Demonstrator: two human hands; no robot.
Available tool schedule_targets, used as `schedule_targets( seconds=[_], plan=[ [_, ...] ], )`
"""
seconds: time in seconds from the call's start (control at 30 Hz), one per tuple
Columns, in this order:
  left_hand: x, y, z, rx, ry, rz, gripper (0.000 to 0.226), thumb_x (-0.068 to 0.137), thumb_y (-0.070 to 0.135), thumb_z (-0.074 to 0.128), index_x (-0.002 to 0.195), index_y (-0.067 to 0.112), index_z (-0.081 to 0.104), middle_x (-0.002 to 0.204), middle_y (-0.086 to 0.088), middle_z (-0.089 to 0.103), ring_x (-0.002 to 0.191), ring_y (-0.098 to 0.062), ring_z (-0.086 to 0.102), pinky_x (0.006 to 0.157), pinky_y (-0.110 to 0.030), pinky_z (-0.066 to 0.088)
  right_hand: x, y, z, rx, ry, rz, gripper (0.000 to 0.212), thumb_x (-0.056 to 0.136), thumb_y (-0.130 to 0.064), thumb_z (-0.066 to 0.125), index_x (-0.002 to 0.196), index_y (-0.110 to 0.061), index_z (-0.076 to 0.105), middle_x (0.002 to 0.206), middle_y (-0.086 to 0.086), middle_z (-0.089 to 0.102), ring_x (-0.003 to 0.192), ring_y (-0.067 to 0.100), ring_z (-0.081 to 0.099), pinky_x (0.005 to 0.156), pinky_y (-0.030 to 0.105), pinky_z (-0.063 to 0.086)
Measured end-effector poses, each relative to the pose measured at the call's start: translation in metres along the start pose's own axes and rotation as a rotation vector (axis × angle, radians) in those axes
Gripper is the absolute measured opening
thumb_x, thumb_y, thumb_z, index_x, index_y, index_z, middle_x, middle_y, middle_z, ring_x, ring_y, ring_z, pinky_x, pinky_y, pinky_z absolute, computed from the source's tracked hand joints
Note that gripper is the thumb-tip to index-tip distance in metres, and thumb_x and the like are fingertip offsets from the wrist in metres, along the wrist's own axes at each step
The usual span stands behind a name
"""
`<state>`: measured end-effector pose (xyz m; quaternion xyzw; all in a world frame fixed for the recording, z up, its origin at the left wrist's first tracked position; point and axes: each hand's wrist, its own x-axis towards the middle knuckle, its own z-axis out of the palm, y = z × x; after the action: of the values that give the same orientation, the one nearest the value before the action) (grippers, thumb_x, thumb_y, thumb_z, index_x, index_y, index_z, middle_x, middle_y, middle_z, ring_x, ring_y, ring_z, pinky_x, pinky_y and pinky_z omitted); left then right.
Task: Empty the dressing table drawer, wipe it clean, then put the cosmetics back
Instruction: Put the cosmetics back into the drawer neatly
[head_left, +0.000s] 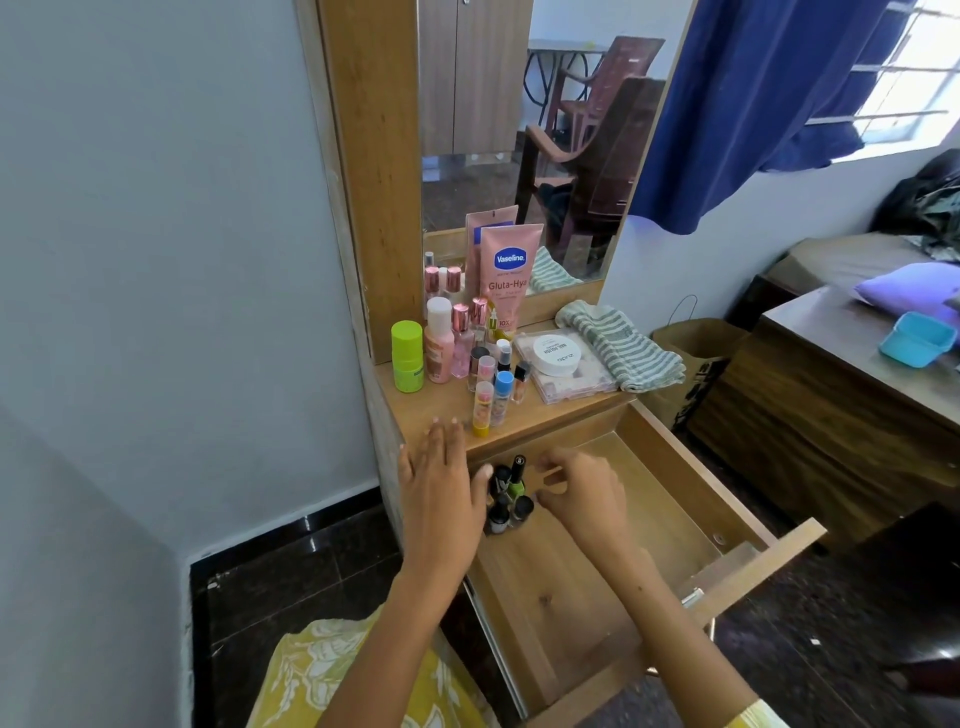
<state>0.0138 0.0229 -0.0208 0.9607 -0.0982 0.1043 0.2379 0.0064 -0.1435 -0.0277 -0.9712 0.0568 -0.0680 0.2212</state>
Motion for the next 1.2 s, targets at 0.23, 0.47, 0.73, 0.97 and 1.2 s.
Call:
schedule_targets(
  seconds=[0.23,0.47,0.73,0.97,1.2],
  plan=[
    [0.032,0.007,0.011,-0.192,0.189,-0.090,0.040,0.082,0.042,0.066,0.114,0.018,0.058,0.111,0.001,0.061,0.109,-0.018,0.050,0.096,-0.034,0.033,0.001,-0.010,-0.004,0.114,0.068,0.082,0.018,0.078,-0.017,0.073,0.092,-0.027,0.067,0.089,-0.013,0.067,0.076,0.002,0.061,0.069,0.027,0.052],
    [0.041,0.003,0.017,-0.181,0.293,-0.077,0.023,0.083,0.036,0.068,0.097,0.018,0.066,0.096,0.004,0.064,0.094,-0.016,0.052,0.087,-0.033,0.034,-0.011,0.003,0.016,-0.019,-0.210,0.156,0.057,0.072,-0.030,0.080,0.123,-0.025,0.056,0.117,-0.006,0.062,0.094,0.012,0.063,0.078,0.032,0.054],
    [0.044,-0.016,0.009,-0.138,0.342,-0.119,0.023,0.084,0.033,0.066,0.097,0.014,0.066,0.097,0.001,0.065,0.097,-0.018,0.053,0.083,-0.028,0.028,0.000,-0.012,0.003,0.120,0.024,0.139,0.018,0.081,-0.029,0.072,0.098,-0.024,0.067,0.097,-0.009,0.069,0.077,0.005,0.062,0.067,0.024,0.050],
    [0.043,-0.027,0.004,-0.175,0.357,-0.120,0.020,0.082,0.030,0.070,0.096,0.016,0.067,0.093,0.003,0.068,0.091,-0.018,0.054,0.078,-0.025,0.024,0.026,-0.048,0.002,0.446,0.317,0.061,0.028,0.078,-0.026,0.076,0.104,-0.019,0.067,0.082,-0.014,0.062,0.075,0.002,0.060,0.070,0.024,0.054],
    [0.041,-0.030,0.002,-0.222,0.388,-0.106,0.019,0.080,0.027,0.073,0.093,0.016,0.068,0.087,0.004,0.068,0.083,-0.014,0.051,0.073,-0.026,0.026,0.047,-0.058,0.019,0.530,0.350,0.018,0.017,0.075,-0.019,0.078,0.088,-0.018,0.067,0.079,-0.010,0.067,0.074,0.003,0.063,0.070,0.031,0.057]
  ],
)
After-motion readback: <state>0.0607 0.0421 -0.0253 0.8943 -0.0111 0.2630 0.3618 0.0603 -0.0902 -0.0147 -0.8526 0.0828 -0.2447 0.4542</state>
